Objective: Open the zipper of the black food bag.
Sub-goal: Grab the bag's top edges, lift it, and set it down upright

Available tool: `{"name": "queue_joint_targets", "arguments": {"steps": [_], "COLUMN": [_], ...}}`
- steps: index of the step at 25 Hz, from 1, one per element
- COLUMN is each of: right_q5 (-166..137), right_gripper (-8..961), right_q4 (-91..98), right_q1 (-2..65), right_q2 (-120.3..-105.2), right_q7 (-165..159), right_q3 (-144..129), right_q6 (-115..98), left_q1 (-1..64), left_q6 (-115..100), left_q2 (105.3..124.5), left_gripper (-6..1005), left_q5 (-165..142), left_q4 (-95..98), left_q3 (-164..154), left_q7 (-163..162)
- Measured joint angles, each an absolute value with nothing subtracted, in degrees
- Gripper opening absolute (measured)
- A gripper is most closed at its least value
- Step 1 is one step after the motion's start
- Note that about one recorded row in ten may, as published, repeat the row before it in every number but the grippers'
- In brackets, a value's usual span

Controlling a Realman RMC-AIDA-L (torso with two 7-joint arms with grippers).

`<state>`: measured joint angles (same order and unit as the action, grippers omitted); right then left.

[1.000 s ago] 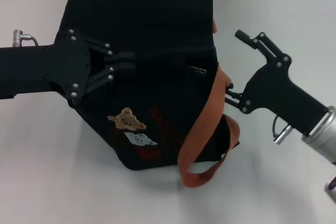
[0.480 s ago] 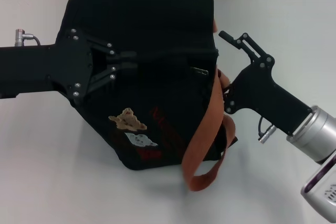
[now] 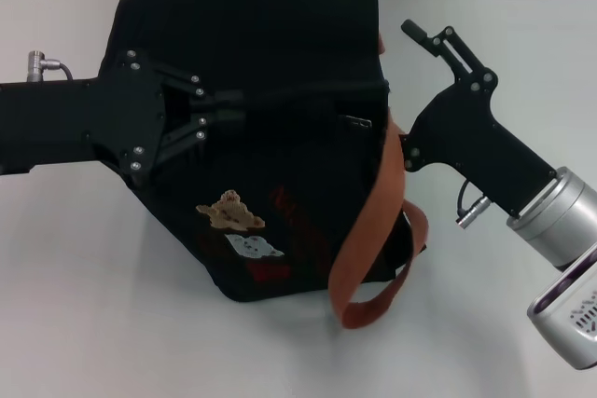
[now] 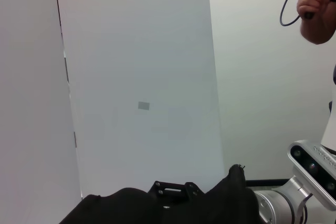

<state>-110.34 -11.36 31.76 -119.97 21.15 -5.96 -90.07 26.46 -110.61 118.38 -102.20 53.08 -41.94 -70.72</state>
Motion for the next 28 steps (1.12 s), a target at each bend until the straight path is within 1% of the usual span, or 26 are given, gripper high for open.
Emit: {"name": "queue_joint_targets", "arguments": {"steps": [12,17,23,28], "right_q5": [-110.69,-111.6,-112.91,-113.85], "right_gripper": [831,674,443,218], "right_q4": [-11.16,-11.08,-11.34,-11.34], "right_q1": [31.53,31.2,31.14,31.37], "right_q2": [-119.97,-119.97,-119.97,-119.97], "right_q7": [21.26,22.63,25.5,25.54], "right_q3": [-6.56,-6.74,-6.77,-6.77], "right_q6": [-90.07,-90.09,-90.09,-89.56], "left_q1": [26.72,26.96,27.32,27.34], "left_q6": [-109.75,-109.31,-109.26,-109.24], "left_q2": [118.29,118.29,118.3,118.37], "left_gripper": [81,80,80,80], "left_q5": [-102.21,-102.29,-102.46,-102.48], "left_q4": [53.08,53.02,52.93,52.9], "left_q3": [-41.92,-41.84,-41.83,-41.83], "left_q7": [-70.7,-70.67,-70.66,-70.66]}}
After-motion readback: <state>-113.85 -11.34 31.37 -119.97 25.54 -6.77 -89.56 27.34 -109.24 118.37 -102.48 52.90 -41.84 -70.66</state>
